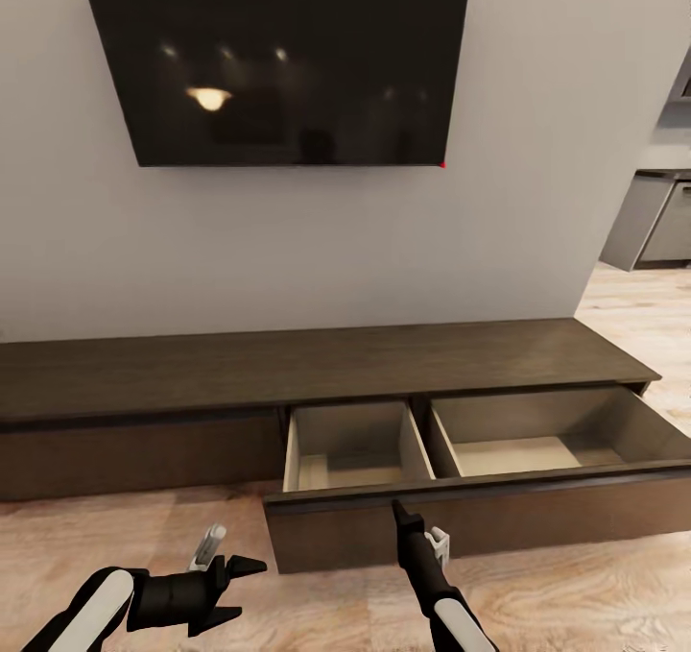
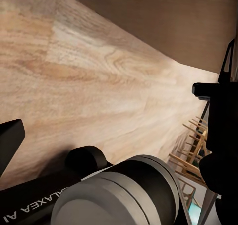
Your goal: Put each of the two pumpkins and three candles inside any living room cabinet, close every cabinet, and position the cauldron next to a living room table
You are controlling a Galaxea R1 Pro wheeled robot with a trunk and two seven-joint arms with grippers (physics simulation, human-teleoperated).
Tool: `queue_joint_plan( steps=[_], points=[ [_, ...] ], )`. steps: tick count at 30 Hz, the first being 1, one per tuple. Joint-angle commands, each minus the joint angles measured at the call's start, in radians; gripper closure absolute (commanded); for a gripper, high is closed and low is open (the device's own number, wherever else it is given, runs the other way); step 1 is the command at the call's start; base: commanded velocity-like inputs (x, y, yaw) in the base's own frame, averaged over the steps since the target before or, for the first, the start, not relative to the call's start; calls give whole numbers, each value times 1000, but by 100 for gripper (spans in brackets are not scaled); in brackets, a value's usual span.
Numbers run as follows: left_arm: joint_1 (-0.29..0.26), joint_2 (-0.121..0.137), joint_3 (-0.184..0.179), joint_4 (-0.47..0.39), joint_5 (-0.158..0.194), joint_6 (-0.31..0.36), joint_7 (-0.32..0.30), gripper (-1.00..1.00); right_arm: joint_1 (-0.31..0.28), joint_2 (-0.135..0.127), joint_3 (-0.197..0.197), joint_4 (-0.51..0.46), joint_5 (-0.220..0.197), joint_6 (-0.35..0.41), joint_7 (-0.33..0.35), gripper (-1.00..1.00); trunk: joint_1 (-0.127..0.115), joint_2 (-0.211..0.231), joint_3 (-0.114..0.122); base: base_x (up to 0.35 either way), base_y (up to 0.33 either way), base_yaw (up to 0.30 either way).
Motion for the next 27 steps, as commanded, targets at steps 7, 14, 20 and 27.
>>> queue_joint_plan(
  steps=[7, 14, 20, 27],
  points=[
    [0, 0, 0, 0, 0, 0, 0, -100, 0, 1, 70, 0, 7, 2, 10, 100, 0, 0, 0, -41, 0, 0],
    [0, 0, 0, 0, 0, 0, 0, -100, 0, 1, 70, 0, 7, 3, 10, 100, 0, 0, 0, -48, 0, 0],
    [0, 0, 0, 0, 0, 0, 0, -100, 0, 1, 69, 0, 7, 2, 10, 100, 0, 0, 0, -9, 0, 0],
    [0, 0, 0, 0, 0, 0, 0, -100, 0, 1, 70, 0, 7, 2, 10, 100, 0, 0, 0, -62, 0, 0]
  ],
)
